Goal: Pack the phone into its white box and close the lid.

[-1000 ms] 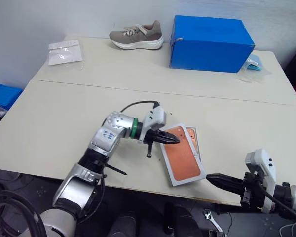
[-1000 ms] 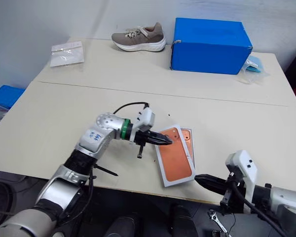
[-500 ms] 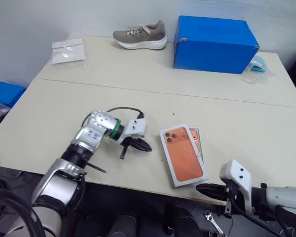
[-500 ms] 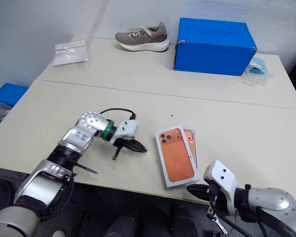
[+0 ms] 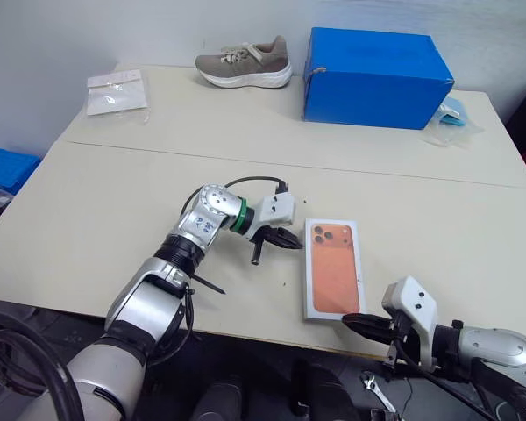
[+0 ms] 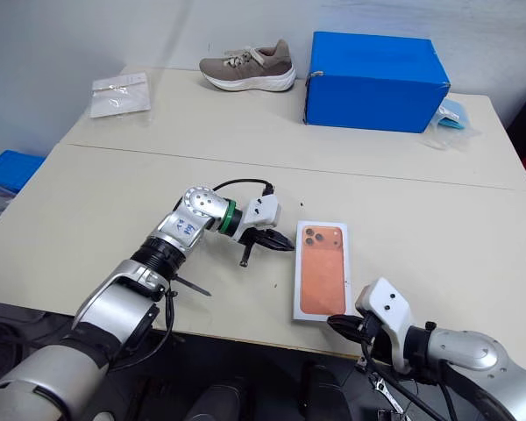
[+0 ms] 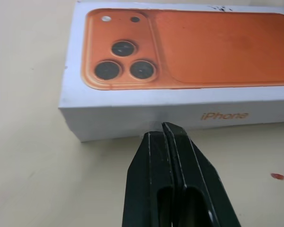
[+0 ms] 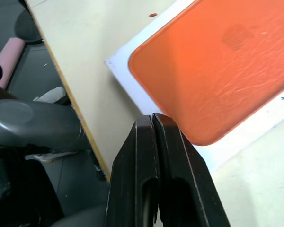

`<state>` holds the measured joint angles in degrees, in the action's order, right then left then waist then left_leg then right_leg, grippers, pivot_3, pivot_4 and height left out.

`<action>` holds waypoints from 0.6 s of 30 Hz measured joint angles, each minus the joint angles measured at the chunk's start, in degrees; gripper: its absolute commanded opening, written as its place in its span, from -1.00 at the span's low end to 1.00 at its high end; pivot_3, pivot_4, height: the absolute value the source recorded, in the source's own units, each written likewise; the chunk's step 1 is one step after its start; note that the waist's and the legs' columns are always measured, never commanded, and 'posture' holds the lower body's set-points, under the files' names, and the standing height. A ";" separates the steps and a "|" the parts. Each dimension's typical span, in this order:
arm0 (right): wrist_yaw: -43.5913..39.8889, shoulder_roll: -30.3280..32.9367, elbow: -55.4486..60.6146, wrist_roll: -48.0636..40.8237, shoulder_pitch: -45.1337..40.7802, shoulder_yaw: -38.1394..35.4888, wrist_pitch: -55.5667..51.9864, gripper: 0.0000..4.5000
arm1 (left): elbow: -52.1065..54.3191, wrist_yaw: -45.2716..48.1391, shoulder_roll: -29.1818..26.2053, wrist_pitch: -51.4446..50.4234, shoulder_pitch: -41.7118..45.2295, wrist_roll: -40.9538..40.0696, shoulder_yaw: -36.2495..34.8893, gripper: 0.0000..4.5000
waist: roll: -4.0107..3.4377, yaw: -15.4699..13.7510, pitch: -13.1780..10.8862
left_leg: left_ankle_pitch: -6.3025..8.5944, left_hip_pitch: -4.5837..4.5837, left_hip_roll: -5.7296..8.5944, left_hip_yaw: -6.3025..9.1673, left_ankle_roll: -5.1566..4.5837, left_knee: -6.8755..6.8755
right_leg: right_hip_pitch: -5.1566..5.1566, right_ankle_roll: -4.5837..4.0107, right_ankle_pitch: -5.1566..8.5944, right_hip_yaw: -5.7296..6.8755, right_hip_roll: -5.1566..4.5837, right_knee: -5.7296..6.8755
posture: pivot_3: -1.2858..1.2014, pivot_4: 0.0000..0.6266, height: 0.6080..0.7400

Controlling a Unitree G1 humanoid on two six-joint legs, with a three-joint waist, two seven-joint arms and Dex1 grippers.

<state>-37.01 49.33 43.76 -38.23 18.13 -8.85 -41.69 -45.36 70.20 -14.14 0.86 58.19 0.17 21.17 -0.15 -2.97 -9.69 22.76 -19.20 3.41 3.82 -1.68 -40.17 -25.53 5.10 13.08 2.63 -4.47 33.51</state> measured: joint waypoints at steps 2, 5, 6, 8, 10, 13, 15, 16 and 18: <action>0.22 -0.44 0.00 0.03 -0.05 0.00 -0.07 -0.98 | -0.76 0.03 -0.01 0.60 -0.01 0.26 0.00 -1.00 | 0.00 -0.02 0.00 | 0.00 -0.01 0.00 0.00 0.00 -0.01 | 0.00 0.00 0.00 0.00 0.00 0.00 | 0.03 -0.52 1.00; 0.48 -1.83 -0.03 -0.29 -0.57 -0.01 -0.73 -0.98 | -0.76 1.25 -0.47 1.10 -0.01 0.33 -0.13 -1.00 | 0.00 0.02 0.00 | 0.00 0.00 0.00 0.00 0.00 -0.01 | 0.00 0.01 0.00 0.00 0.00 0.00 | 0.03 -0.52 1.00; 0.51 -2.20 -0.03 -0.38 -0.71 -0.02 -0.89 -0.98 | -0.72 2.01 -0.72 0.98 -0.01 0.20 -0.40 -1.00 | 0.00 0.05 0.00 | 0.00 0.00 0.00 0.00 0.00 -0.01 | -0.01 0.01 0.00 0.00 0.00 0.00 | 0.03 -0.52 1.00; 0.16 -2.31 -0.02 -0.99 -0.89 -0.07 -1.11 -0.98 | 0.13 4.67 -1.57 -1.11 -0.01 -1.11 -1.54 -1.00 | 0.00 0.12 0.00 | 0.00 0.00 -0.01 -0.02 0.00 -0.01 | -0.02 0.01 0.00 0.01 0.01 0.02 | 0.03 -0.52 1.00; -1.29 -1.17 0.30 -1.87 -0.59 -0.13 -1.85 -0.98 | 2.06 7.03 -2.24 -3.80 0.00 -2.74 -2.93 -1.00 | 0.00 0.10 0.00 | 0.00 -0.01 0.00 -0.02 0.00 -0.02 | -0.02 0.00 0.00 0.02 0.01 0.04 | 0.03 -0.52 1.00; -3.65 2.38 1.82 -2.36 1.14 -0.11 -3.14 -0.98 | 4.68 8.08 -2.23 -4.85 0.08 -3.21 -3.41 -1.00 | 0.00 -0.12 0.01 | 0.00 -0.03 0.01 0.00 -0.02 -0.03 | -0.01 0.00 0.00 0.01 0.02 0.00 | 0.03 -0.52 1.00; -3.86 2.87 1.91 -1.27 1.41 0.54 -3.22 -0.98 | 5.44 8.18 -1.86 -5.77 0.08 -3.23 -3.45 -1.00 | 0.02 -0.11 0.01 | 0.01 -0.03 0.04 0.00 -0.03 -0.03 | -0.01 0.01 0.00 0.00 0.02 0.00 | 0.03 -0.52 1.00; -3.65 2.86 1.68 -0.11 1.28 1.69 -3.10 -0.98 | 5.82 8.08 -1.41 -6.07 0.08 -3.23 -3.54 -1.00 | 0.02 -0.10 0.01 | 0.01 -0.03 0.03 -0.01 -0.03 -0.03 | -0.01 0.01 0.00 0.00 0.01 0.01 | 0.03 -0.52 1.00; -3.17 2.62 0.67 1.62 0.90 3.10 -2.78 -0.98 | 6.28 7.69 -0.51 -6.18 0.08 -3.23 -3.87 -1.00 | 0.02 -0.09 0.02 | 0.01 -0.02 0.03 -0.02 -0.03 -0.03 | -0.01 0.01 0.00 0.00 0.01 0.01 | 0.03 -0.52 1.00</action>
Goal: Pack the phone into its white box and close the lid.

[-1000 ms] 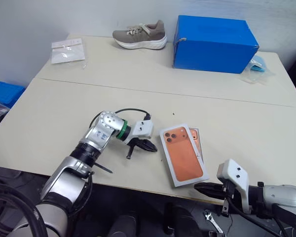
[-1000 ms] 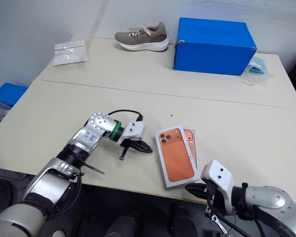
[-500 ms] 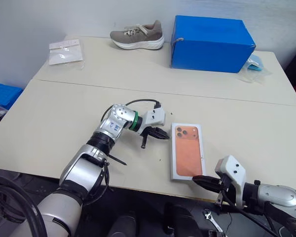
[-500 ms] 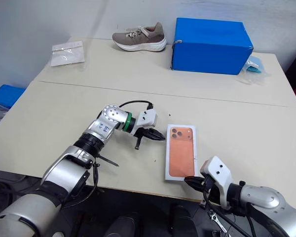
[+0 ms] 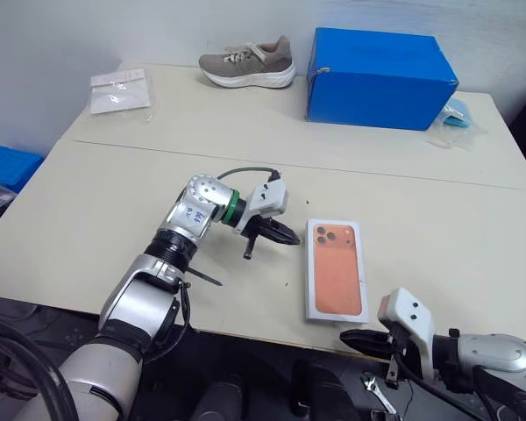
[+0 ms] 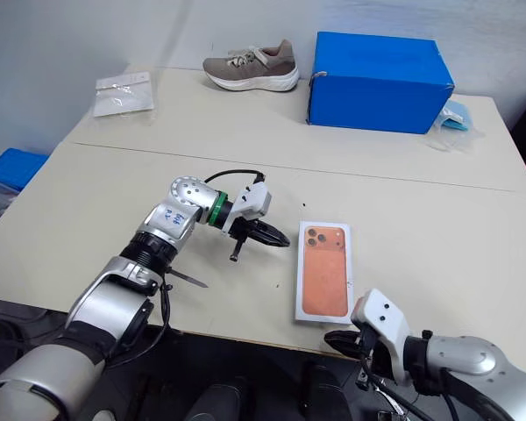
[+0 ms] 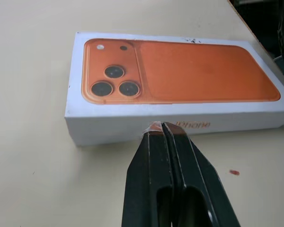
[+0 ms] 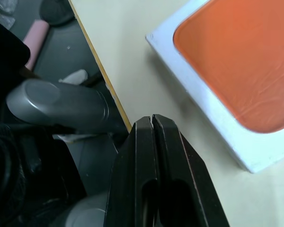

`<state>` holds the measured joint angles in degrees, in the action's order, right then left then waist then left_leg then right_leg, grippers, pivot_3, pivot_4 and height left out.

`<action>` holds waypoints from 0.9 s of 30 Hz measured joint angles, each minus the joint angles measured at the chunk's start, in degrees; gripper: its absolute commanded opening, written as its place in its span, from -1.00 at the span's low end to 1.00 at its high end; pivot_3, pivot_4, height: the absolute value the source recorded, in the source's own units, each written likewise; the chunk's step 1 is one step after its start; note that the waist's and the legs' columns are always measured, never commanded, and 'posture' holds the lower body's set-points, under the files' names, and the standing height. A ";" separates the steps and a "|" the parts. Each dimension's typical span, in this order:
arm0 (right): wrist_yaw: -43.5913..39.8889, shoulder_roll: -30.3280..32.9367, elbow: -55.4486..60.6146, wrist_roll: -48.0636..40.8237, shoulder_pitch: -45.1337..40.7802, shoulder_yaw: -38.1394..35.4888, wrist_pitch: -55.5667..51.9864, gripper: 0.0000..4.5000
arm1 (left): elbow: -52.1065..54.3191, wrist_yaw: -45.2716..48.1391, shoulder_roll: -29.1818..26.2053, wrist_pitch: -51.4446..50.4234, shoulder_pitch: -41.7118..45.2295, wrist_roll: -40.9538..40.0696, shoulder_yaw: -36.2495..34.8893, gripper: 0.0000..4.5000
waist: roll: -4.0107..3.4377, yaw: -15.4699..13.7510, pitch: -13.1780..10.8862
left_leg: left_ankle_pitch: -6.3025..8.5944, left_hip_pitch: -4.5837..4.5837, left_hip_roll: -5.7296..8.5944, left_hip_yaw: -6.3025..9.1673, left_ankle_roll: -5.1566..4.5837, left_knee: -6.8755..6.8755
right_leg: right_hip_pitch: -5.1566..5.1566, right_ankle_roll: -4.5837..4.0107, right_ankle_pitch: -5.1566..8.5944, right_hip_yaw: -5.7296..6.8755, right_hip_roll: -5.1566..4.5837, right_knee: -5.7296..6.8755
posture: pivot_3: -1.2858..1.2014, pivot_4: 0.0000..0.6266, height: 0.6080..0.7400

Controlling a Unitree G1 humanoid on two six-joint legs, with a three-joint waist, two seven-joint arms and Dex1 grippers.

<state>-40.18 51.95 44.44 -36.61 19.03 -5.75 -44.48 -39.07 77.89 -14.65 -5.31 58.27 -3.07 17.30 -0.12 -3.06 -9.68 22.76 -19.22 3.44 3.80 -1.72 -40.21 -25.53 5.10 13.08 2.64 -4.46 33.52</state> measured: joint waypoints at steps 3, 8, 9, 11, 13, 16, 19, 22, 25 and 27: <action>1.66 -2.40 -2.55 2.79 -2.04 1.39 1.10 -0.98 | -0.06 -1.13 1.05 0.31 0.01 0.06 -0.20 -1.00 | 0.01 0.15 0.01 | 0.00 0.02 -0.02 -0.03 0.00 -0.01 | 0.00 0.00 0.00 -0.01 -0.01 0.02 | 0.03 -0.52 1.00; 2.79 -6.45 -5.59 4.95 -4.99 3.12 2.74 -0.98 | -2.35 -3.60 2.82 1.16 1.13 0.35 -0.43 -1.00 | 0.01 0.27 0.01 | -0.01 0.03 -0.03 -0.07 0.03 -0.02 | -0.03 0.01 -0.01 0.00 0.00 0.08 | 0.03 -0.52 1.00; 2.86 -7.48 -5.59 4.42 -5.53 2.91 2.85 -0.98 | -3.02 -4.22 2.88 1.46 1.68 0.52 -0.50 -1.00 | 0.01 0.31 0.01 | -0.01 0.03 -0.04 -0.07 0.03 -0.03 | -0.04 0.01 -0.01 0.00 0.01 0.08 | 0.03 -0.52 1.00; 2.70 -8.62 -4.87 2.07 -6.59 2.34 2.70 -0.98 | -5.07 -5.65 3.26 2.64 3.06 1.03 -0.61 -1.00 | 0.01 0.28 0.01 | -0.01 0.04 -0.03 -0.07 0.03 -0.03 | -0.04 0.02 -0.01 0.01 0.01 0.09 | 0.03 -0.52 1.00; 2.34 -8.64 -3.27 -0.02 -6.73 0.65 1.83 -0.98 | -7.08 -6.97 3.74 3.83 4.06 1.46 -0.62 -1.00 | 0.01 0.16 0.01 | -0.01 0.03 -0.03 -0.07 0.03 -0.03 | -0.04 0.02 -0.01 0.03 0.02 0.07 | 0.03 -0.52 1.00; 2.30 -8.56 -1.92 -3.27 -6.96 -1.38 0.30 -0.98 | -11.55 -10.02 5.13 6.17 5.03 3.39 -0.50 -1.00 | 0.01 0.08 0.01 | -0.01 0.02 0.00 -0.07 0.02 -0.03 | -0.04 0.04 -0.02 0.07 0.02 0.05 | 0.03 -0.52 1.00; 4.02 -9.09 -1.98 -5.08 -9.15 -2.86 -1.06 -0.98 | -15.68 -12.40 6.17 8.41 5.35 5.59 -0.15 -1.00 | 0.01 0.04 0.01 | -0.01 0.02 0.03 -0.09 0.01 -0.03 | -0.04 0.06 -0.04 0.10 0.02 0.04 | 0.03 -0.52 1.00; 6.72 -9.12 -4.66 -3.91 -12.76 -3.37 -2.14 -0.98 | -18.18 -13.85 7.56 10.60 5.94 7.26 0.32 -1.00 | 0.04 0.07 0.02 | -0.01 0.03 0.02 -0.13 0.00 -0.04 | -0.04 0.08 -0.05 0.10 0.00 0.06 | 0.03 -0.52 1.00; 8.28 -8.91 -8.55 0.05 -14.76 -1.10 -2.15 -0.98 | -19.33 -14.68 8.30 12.69 6.33 8.32 0.79 -1.00 | 0.05 0.10 0.04 | -0.01 0.04 0.02 -0.14 0.00 -0.03 | -0.04 0.08 -0.04 0.08 0.00 0.07 | 0.03 -0.52 1.00; 8.29 -8.92 -9.36 1.80 -15.58 0.46 -1.53 -0.98 | -20.11 -15.31 8.47 14.00 6.31 8.81 0.81 -1.00 | 0.09 0.10 0.08 | -0.01 0.06 0.02 -0.16 0.00 -0.03 | -0.04 0.08 -0.05 0.09 0.00 0.08 | 0.03 -0.52 1.00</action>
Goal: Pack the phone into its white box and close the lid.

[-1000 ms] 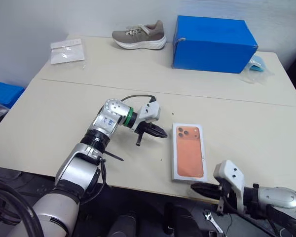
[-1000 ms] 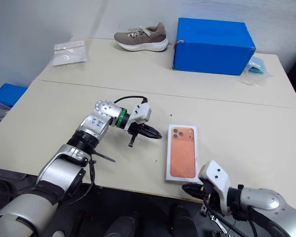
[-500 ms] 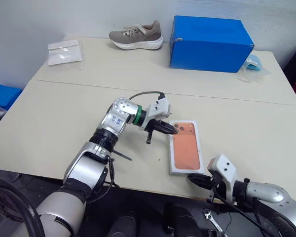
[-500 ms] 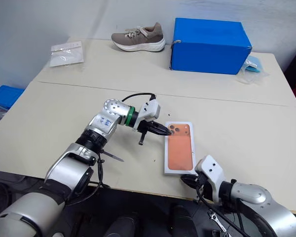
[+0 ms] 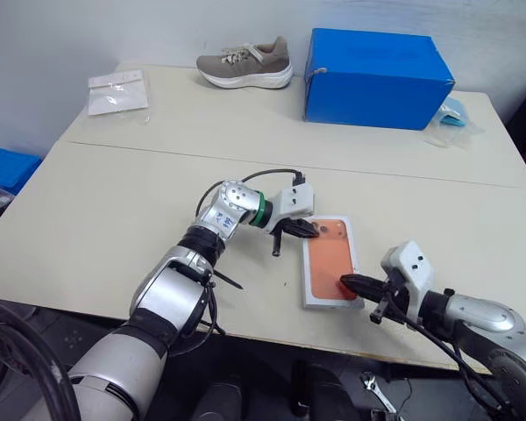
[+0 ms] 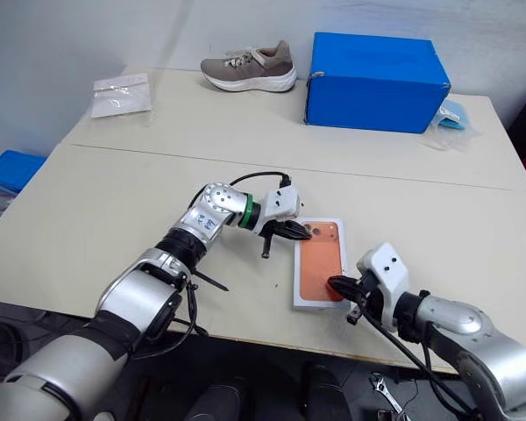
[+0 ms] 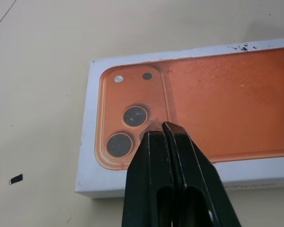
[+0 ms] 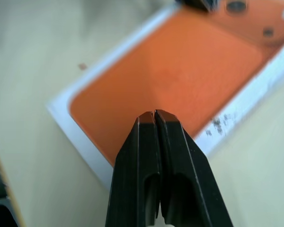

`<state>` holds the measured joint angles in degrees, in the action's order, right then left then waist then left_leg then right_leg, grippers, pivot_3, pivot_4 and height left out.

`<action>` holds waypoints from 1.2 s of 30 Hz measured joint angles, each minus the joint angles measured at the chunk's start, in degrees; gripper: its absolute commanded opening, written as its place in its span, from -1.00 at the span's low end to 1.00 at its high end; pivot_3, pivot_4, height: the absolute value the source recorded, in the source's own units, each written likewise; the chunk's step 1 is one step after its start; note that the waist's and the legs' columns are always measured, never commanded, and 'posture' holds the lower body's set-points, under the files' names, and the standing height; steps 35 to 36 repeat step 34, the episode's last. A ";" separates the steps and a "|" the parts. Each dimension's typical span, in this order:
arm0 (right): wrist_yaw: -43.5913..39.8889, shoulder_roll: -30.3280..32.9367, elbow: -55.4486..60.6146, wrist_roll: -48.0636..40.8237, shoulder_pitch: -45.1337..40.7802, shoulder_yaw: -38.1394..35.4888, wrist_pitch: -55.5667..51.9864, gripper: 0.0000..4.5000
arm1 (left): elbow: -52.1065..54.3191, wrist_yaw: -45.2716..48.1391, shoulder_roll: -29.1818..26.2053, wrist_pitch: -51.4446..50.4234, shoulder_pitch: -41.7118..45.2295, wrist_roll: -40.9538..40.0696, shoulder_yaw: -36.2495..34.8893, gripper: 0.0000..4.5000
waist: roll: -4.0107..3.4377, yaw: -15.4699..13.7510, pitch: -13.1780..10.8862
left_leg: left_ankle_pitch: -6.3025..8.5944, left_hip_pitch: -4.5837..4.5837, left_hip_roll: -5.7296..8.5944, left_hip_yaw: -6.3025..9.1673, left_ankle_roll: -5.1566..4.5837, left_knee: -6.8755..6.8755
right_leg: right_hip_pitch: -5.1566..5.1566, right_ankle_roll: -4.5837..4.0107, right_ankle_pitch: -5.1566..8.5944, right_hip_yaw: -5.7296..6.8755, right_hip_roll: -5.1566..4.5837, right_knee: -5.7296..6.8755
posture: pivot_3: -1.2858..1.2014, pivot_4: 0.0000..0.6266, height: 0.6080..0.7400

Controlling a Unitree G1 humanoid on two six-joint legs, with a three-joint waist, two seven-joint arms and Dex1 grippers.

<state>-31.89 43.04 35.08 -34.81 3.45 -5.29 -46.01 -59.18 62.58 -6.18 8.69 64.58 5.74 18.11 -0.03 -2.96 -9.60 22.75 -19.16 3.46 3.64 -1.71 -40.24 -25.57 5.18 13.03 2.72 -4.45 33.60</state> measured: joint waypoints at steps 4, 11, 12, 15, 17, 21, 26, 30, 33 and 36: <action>0.00 -0.83 -1.47 2.23 -0.58 2.01 2.01 -0.98 | -0.09 -0.42 0.08 0.81 -0.42 0.66 0.21 -1.00 | 0.25 0.17 0.29 | 0.00 0.11 -0.01 -0.07 0.00 -0.02 | 0.03 0.01 -0.01 -0.04 0.00 0.07 | 0.03 -0.52 1.00; -1.17 -2.69 -3.87 4.45 -0.52 2.61 6.83 -0.91 | 3.96 3.47 -2.37 -2.86 -3.56 -1.20 -1.73 -0.92 | 0.35 0.81 0.77 | 0.00 0.18 -0.05 -0.12 0.00 -0.01 | 0.04 0.01 -0.01 -0.10 0.00 0.13 | 0.03 -0.52 1.00; -1.82 -2.69 -4.02 4.30 -0.55 2.25 7.26 -0.82 | 5.95 4.48 -3.50 -3.99 -4.60 -1.80 -2.06 -0.84 | 0.33 1.05 0.76 | 0.00 0.16 -0.06 -0.12 0.00 0.01 | 0.01 0.01 -0.01 -0.13 -0.01 0.13 | 0.03 -0.52 1.00; -6.61 -0.50 -4.07 1.41 -0.79 -2.02 7.90 -0.44 | 16.48 9.44 -9.95 -11.07 -10.48 -5.38 -4.09 -0.49 | 0.14 1.85 0.65 | 0.01 0.07 -0.15 -0.11 0.04 0.05 | -0.12 0.00 0.00 -0.52 0.01 0.14 | 0.03 -0.52 1.00; -11.37 3.12 -4.13 -0.91 -1.01 -6.28 8.42 -0.18 | 25.39 12.83 -15.42 -17.69 -15.52 -8.44 -5.82 -0.25 | 0.01 1.98 0.57 | 0.01 0.05 -0.20 -0.11 0.06 0.08 | -0.17 0.00 0.00 -0.60 0.03 0.16 | 0.03 -0.52 1.00; -22.29 10.21 -6.24 -5.66 -1.04 -13.72 8.97 0.40 | 43.45 16.90 -26.09 -30.20 -24.78 -15.79 -10.58 0.28 | -0.07 1.51 0.52 | 0.02 0.01 -0.20 -0.05 0.06 0.05 | -0.13 -0.01 0.00 -0.60 -0.02 0.09 | 0.03 -0.52 1.00; -33.45 18.00 -14.82 -9.25 -2.96 -20.96 8.38 1.00 | 60.67 17.02 -37.19 -44.83 -32.30 -26.99 -20.70 0.91 | -0.14 1.21 0.46 | 0.08 -0.01 -0.15 0.07 -0.04 0.05 | 0.00 -0.01 0.00 -0.63 -0.08 -0.13 | 0.03 -0.52 1.00; -39.97 21.72 -20.58 -9.20 -2.58 -25.11 8.56 1.00 | 68.68 15.23 -43.46 -51.20 -37.81 -32.96 -28.60 0.98 | -0.15 1.33 0.46 | 0.08 0.01 -0.16 0.08 -0.03 0.11 | 0.01 -0.01 0.00 -0.61 -0.08 -0.15 | 0.03 -0.52 1.00; -41.40 21.71 -22.23 -8.49 -2.53 -25.44 9.77 1.00 | 72.75 12.44 -44.18 -53.89 -40.19 -36.21 -31.80 0.98 | -0.21 1.30 0.43 | 0.07 0.02 -0.15 0.08 -0.02 0.07 | 0.03 -0.01 0.00 -0.62 -0.09 -0.12 | 0.03 -0.52 1.00; -41.45 21.67 -22.40 -8.31 -2.59 -25.43 10.00 1.00 | 73.33 11.75 -44.17 -54.32 -40.53 -37.01 -31.99 0.98 | -0.23 1.32 0.42 | 0.07 0.04 -0.15 0.07 -0.01 0.08 | 0.03 -0.01 0.00 -0.62 -0.09 -0.09 | 0.03 -0.52 1.00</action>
